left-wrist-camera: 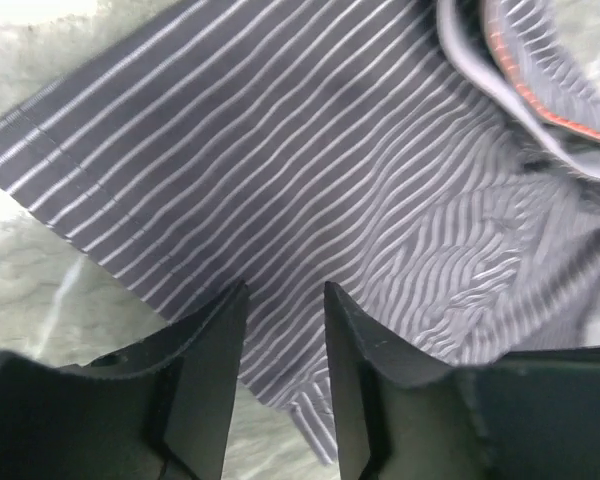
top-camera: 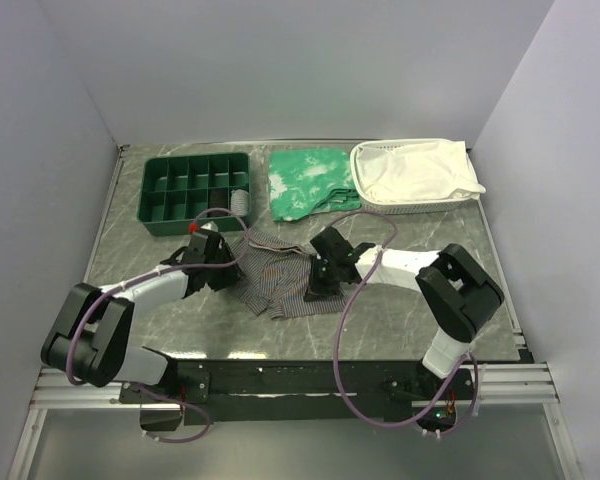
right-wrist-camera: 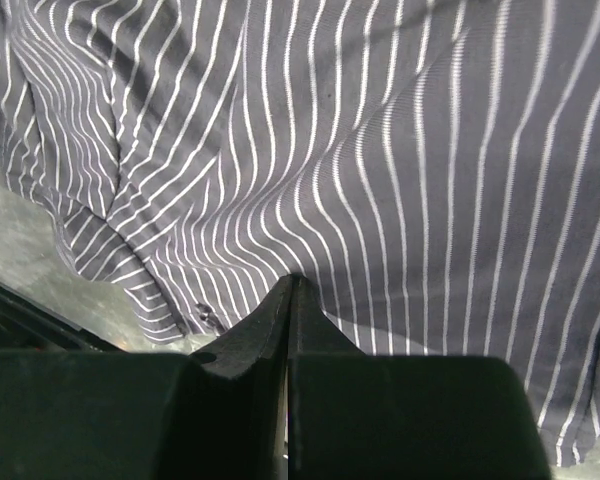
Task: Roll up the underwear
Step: Flatten out the underwear at the center of the board.
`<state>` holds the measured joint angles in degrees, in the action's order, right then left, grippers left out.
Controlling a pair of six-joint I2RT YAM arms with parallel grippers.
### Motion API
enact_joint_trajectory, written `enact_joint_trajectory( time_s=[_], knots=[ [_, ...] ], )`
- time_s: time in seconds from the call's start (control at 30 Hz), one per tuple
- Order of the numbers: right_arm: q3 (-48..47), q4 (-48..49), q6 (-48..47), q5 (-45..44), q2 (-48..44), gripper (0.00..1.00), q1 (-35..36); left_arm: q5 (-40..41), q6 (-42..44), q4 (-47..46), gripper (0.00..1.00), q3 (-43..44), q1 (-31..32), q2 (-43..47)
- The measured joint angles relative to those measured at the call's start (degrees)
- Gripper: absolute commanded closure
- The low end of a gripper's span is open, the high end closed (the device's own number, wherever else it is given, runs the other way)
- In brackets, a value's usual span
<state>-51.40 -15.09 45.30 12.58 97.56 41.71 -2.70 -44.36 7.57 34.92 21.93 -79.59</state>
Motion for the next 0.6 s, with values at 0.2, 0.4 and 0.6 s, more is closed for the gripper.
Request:
enact_joint_trajectory(
  time_s=[0.2, 0.4, 0.6],
  knots=[
    [3.7, 1.8, -0.9, 0.0, -2.6, 0.98, 0.1, -0.7, -7.0, -8.2, 0.63, -5.9, 1.1, 1.5],
    [14.6, 1.7, -1.7, 0.6, -13.4, 0.97, 0.2, 2.0, -17.0, -4.7, 0.62, -8.4, 14.5, 5.9],
    [24.0, -7.3, -2.0, -0.2, -28.5, 0.92, 0.5, 3.4, -30.4, 9.5, 0.58, -11.3, 29.6, 16.0]
  ],
)
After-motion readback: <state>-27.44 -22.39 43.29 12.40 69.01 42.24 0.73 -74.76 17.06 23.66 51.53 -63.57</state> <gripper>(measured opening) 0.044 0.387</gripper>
